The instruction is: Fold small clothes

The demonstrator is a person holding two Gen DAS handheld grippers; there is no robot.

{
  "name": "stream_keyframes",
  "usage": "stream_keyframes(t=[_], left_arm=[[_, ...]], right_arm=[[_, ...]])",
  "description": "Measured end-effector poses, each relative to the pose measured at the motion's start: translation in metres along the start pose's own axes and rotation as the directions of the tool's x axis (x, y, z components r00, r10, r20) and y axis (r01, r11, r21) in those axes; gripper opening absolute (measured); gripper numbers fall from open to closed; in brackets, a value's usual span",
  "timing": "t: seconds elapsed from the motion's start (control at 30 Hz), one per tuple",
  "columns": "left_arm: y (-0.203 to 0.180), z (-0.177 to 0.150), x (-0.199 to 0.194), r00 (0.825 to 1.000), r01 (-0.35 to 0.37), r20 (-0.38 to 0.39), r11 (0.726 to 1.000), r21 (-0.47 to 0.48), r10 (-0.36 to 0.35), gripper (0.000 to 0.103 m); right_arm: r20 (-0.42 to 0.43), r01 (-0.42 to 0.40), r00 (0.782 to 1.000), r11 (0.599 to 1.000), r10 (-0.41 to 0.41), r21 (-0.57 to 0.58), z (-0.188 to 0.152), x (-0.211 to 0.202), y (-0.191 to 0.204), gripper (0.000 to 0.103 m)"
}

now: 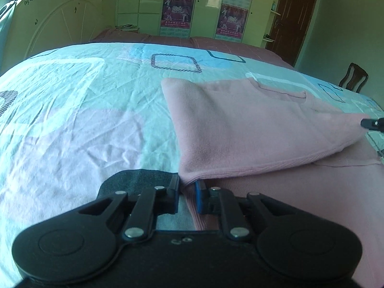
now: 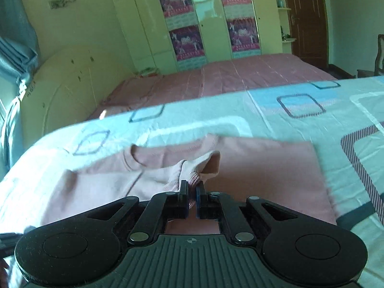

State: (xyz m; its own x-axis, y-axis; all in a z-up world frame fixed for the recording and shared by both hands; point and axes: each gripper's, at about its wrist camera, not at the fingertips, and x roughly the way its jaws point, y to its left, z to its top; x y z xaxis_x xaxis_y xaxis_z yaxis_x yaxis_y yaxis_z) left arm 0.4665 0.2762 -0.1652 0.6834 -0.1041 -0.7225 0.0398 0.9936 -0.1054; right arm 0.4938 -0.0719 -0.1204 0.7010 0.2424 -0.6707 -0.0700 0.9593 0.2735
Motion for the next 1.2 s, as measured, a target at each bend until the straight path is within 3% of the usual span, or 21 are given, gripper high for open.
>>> stream_keyframes(t=[0.1,0.17,0.27,0.57,0.67,0.73,0.8,0.9,1.0,1.07,1.2], left_arm=[[-0.001,0.001,0.0,1.0,0.0,-0.007,1.0,0.015,0.0,0.012],[-0.001,0.001,0.0,1.0,0.003,-0.011,1.0,0.019,-0.002,0.012],[-0.001,0.002,0.003,1.0,0.002,-0.016,1.0,0.03,-0.002,0.012],[-0.001,0.005,0.005,1.0,0.015,-0.028,0.998,0.059,-0.013,0.012],[0.004,0.006,-0.01,0.999,0.033,-0.018,0.997,0.067,-0.032,0.023],[0.002,0.006,-0.034,0.998,0.033,0.044,0.996,0.08,-0.037,0.03],[-0.013,0.012,-0.045,0.995,0.034,0.091,0.993,0.117,-0.045,0.032],[-0.038,0.021,-0.017,0.997,0.069,0.031,0.989,0.134,-0.074,0.035],[-0.043,0.014,0.019,0.997,0.068,-0.055,0.992,0.104,-0.062,0.037],[-0.04,0.019,0.018,0.996,0.081,-0.052,0.994,0.079,-0.077,0.036],[-0.029,0.041,0.034,0.993,0.116,-0.025,0.992,0.049,-0.115,0.037]], right_arm=[[-0.045,0.017,0.999,0.998,-0.014,0.057,-0.02,0.013,-0.012,0.004],[-0.024,0.008,1.0,0.997,-0.006,0.082,-0.025,0.004,-0.015,0.004],[-0.008,0.01,1.0,0.997,-0.01,0.082,-0.028,-0.007,-0.013,0.004],[-0.068,0.022,0.998,0.995,-0.015,0.101,-0.046,0.002,-0.018,0.004],[-0.039,0.019,0.999,0.992,-0.014,0.126,-0.039,-0.014,-0.023,0.005],[0.026,0.037,0.999,0.996,-0.039,0.085,-0.032,-0.035,-0.019,0.005],[0.042,0.011,0.999,0.998,-0.014,0.058,-0.025,-0.04,-0.011,0.005],[-0.009,-0.001,1.0,0.999,0.001,0.033,-0.024,-0.017,0.004,0.005],[-0.138,0.056,0.989,0.998,-0.052,0.027,-0.038,0.016,0.004,0.004],[-0.154,0.032,0.988,0.997,-0.021,0.067,-0.033,0.012,-0.003,0.005],[-0.061,0.027,0.998,0.998,-0.023,0.06,-0.01,0.004,-0.006,0.005]])
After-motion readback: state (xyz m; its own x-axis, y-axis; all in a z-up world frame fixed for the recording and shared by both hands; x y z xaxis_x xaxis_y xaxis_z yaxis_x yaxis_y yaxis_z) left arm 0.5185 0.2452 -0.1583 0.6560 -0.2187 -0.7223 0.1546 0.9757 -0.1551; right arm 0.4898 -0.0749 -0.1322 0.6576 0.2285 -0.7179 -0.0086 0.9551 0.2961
